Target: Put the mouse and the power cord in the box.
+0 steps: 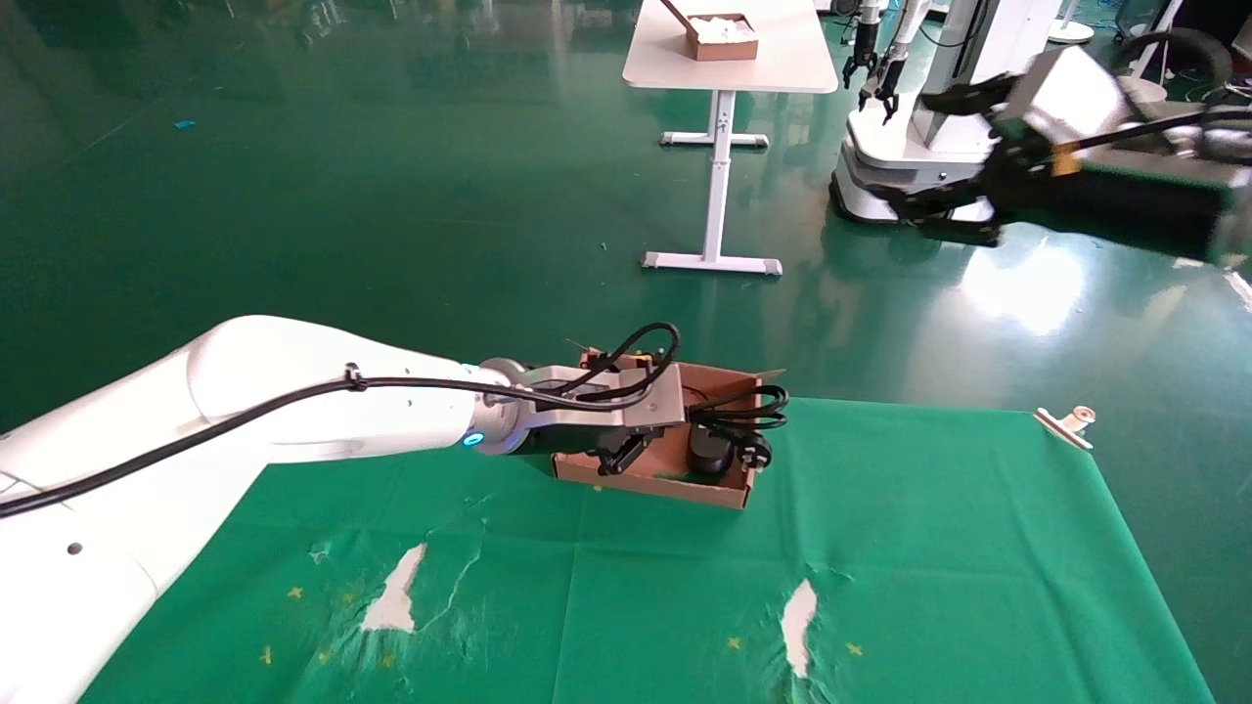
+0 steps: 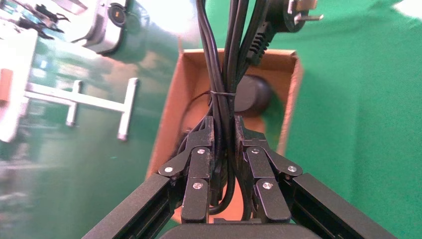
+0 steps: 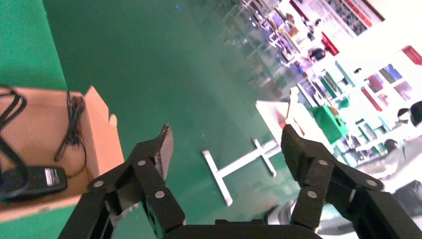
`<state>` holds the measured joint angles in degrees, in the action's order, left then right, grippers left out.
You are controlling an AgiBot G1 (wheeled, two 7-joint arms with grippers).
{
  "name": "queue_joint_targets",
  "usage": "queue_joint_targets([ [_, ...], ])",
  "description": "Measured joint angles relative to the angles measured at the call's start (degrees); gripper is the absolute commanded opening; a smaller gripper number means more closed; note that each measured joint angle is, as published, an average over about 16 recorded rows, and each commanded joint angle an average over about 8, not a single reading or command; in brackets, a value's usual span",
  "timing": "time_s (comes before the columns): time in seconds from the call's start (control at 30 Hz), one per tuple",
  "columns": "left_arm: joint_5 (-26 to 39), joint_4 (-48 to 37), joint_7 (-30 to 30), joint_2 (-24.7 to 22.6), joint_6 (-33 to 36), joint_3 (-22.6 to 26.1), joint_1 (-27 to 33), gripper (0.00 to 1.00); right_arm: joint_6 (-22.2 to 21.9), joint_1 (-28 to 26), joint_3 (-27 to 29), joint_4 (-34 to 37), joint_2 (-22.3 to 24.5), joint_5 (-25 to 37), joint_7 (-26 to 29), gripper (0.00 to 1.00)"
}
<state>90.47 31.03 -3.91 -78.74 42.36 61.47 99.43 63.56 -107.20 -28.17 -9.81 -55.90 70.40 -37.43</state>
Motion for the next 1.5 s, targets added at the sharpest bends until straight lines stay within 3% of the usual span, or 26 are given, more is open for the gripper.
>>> queue_joint_targets([
  [0.07, 0.44, 0.91, 1.56, -0.03, -1.54, 2.05, 0.39, 0.20, 0.88, -0.53, -0.17, -0.27, 1.21, 0.26, 0.77, 1.00],
  [0.23, 1.50, 2.26, 4.68, -0.08, -6.02, 6.14, 1.68, 0.82, 2.75, -1.02, -0.59, -1.40, 3.38, 0.81, 2.60, 1.00],
  [0.3, 1.78, 2.46, 5.56, -0.09, -7.40, 7.17, 2.11, 0.99, 3.22, -1.04, -0.72, -1.83, 3.88, 0.98, 3.12, 1.00],
  [0.5, 1.99, 2.53, 6.91, 0.02, -9.30, 8.31, 2.63, 1.00, 3.83, -0.98, -0.85, -2.53, 4.52, 1.12, 3.81, 1.00],
  [0.73, -0.02, 4.05, 7.08, 1.77, -7.15, 6.10, 1.04, 1.00, 4.19, 0.45, -0.49, -4.31, 4.88, 0.27, 5.07, 1.00],
  [1.5, -18.12, 18.39, 9.86, 17.39, 11.71, -13.13, -13.46, 1.00, 10.52, 16.56, 4.02, -25.44, 10.53, -10.00, 20.42, 1.00],
])
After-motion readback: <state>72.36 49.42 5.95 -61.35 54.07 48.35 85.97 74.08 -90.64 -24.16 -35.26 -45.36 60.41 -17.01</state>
